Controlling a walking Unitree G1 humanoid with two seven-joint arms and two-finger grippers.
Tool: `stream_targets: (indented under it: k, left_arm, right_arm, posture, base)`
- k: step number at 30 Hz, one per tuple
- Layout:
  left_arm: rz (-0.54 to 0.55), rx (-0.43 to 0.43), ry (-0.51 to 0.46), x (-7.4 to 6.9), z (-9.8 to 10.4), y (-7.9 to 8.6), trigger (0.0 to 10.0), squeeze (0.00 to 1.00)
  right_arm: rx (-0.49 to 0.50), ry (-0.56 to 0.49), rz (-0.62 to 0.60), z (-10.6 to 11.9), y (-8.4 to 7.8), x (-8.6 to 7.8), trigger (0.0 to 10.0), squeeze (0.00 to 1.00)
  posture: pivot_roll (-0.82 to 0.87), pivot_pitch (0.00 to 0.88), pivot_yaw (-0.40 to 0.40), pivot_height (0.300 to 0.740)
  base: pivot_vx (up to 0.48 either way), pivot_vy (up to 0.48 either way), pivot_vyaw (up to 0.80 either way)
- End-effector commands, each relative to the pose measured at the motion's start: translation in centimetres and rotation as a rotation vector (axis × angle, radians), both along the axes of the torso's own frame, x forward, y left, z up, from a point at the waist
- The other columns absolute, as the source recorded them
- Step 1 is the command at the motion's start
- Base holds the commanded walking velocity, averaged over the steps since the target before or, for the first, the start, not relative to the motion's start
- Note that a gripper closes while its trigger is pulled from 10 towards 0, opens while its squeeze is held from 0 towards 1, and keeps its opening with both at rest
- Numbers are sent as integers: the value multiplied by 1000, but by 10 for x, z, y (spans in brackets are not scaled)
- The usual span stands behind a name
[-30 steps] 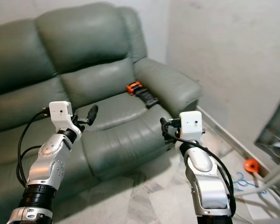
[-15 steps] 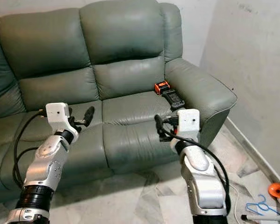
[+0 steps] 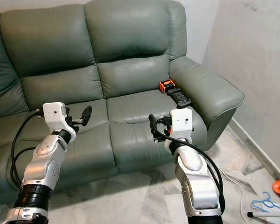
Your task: Move the pillow to the sofa
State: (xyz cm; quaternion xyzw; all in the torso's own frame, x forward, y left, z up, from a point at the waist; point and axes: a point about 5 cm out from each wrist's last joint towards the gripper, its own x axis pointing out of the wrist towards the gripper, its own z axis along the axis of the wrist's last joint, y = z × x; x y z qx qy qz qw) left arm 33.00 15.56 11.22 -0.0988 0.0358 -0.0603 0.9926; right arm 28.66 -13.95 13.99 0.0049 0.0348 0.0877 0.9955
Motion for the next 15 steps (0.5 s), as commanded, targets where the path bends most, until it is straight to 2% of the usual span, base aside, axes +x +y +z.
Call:
stream_targets:
  k: [1, 4, 6, 8, 15]
  left_arm:
    - [-2, 9, -6, 1, 2, 0, 10000, 0]
    - [-4, 10, -7, 2, 2, -1, 10000, 0]
    - [-4, 12, -7, 2, 2, -1, 10000, 0]
    - [-3, 11, -8, 3, 2, -1, 10000, 0]
    - [-2, 14, -12, 4, 2, -2, 10000, 0]
  right_arm:
    - [-8, -11, -53, 3, -10, 2, 10000, 0]
    - [-23, -48, -66, 5, -12, 3, 10000, 0]
    - [-53, -36, -70, 4, -13, 3, 10000, 0]
    - [-37, -9, -51, 2, -11, 3, 10000, 0]
    - [-20, -20, -49, 3, -12, 3, 10000, 0]
  posture:
    - [-213, 0, 49, 740]
    - [-214, 0, 49, 740]
    - [-217, 0, 50, 740]
    - [-216, 0, 47, 740]
    - [-215, 0, 47, 740]
  base:
    - [0, 480, 0]
    - [0, 480, 0]
    - [0, 480, 0]
    - [0, 480, 0]
    - [0, 480, 0]
